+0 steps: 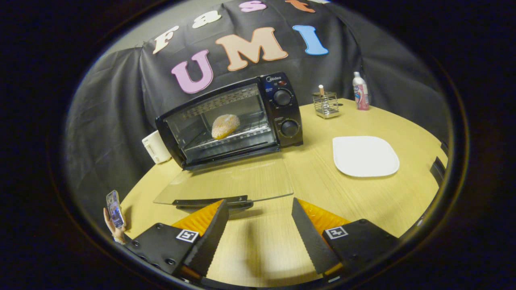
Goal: Open the toaster oven, put the food inside, and close the toaster oven door.
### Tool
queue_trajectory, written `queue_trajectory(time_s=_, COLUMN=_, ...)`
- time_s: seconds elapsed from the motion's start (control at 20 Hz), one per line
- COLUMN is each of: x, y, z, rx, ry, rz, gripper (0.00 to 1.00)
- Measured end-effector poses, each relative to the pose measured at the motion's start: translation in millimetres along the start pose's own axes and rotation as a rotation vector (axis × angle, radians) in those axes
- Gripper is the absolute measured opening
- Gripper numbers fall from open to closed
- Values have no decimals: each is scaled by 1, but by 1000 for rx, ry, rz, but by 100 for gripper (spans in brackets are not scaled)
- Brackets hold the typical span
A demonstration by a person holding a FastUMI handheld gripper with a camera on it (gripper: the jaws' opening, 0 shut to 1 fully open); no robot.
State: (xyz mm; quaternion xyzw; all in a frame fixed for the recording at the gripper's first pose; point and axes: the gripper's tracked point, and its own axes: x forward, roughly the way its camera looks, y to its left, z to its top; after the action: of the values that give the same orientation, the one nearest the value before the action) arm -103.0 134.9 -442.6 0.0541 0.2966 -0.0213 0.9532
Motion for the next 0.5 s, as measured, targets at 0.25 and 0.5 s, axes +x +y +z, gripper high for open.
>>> queue_trajectory(time_s=0.25, x=7, y=16, z=3, rx=-32, ry=-9, rz=41, gripper=98)
queue_trajectory(time_s=0.5, x=1, y=22, z=23, rx=-46, ry=-54, rz=55, gripper=100)
